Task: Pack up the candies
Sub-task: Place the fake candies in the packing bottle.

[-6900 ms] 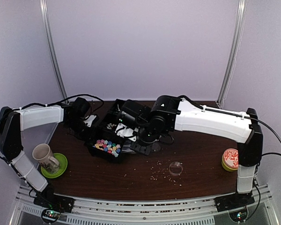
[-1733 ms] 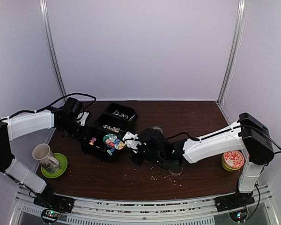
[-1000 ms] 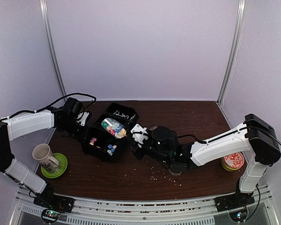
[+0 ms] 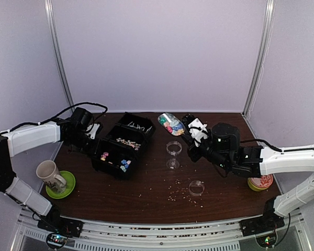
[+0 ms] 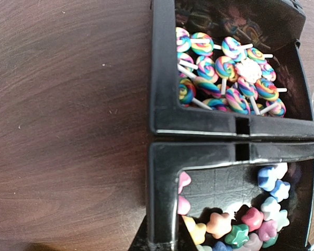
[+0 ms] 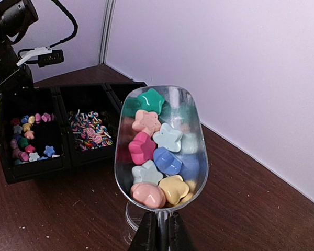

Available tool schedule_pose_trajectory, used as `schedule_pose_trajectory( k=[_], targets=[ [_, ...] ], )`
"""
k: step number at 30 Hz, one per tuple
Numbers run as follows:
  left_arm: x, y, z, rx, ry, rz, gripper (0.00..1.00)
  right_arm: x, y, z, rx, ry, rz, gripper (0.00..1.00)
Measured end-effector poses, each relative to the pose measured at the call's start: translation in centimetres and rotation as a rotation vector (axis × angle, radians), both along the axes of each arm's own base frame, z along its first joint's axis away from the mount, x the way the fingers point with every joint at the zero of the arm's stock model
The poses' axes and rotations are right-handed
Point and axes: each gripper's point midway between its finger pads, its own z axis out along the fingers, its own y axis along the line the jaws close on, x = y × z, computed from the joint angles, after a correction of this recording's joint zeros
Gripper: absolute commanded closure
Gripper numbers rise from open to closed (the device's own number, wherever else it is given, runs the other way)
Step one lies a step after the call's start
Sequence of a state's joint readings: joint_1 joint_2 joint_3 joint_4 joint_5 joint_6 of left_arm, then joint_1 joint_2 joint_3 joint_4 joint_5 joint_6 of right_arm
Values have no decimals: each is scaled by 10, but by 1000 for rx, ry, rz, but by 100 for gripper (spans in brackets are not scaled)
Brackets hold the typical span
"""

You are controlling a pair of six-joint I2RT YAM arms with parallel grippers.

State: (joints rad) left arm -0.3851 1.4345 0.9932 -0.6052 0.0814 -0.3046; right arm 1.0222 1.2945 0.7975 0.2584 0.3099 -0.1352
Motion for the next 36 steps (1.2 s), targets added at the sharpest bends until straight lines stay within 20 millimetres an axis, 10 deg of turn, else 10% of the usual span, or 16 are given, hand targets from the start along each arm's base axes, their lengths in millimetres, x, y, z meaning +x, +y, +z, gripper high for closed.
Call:
schedule_pose_trajectory(
  k=[25, 36],
  targets=[
    [0, 0, 0, 0, 1, 0, 100, -27, -53, -56, -217, 266, -71, 100],
    [1, 2, 0, 12, -2, 7, 100, -25, -54, -44, -242, 290, -83, 100]
  ],
)
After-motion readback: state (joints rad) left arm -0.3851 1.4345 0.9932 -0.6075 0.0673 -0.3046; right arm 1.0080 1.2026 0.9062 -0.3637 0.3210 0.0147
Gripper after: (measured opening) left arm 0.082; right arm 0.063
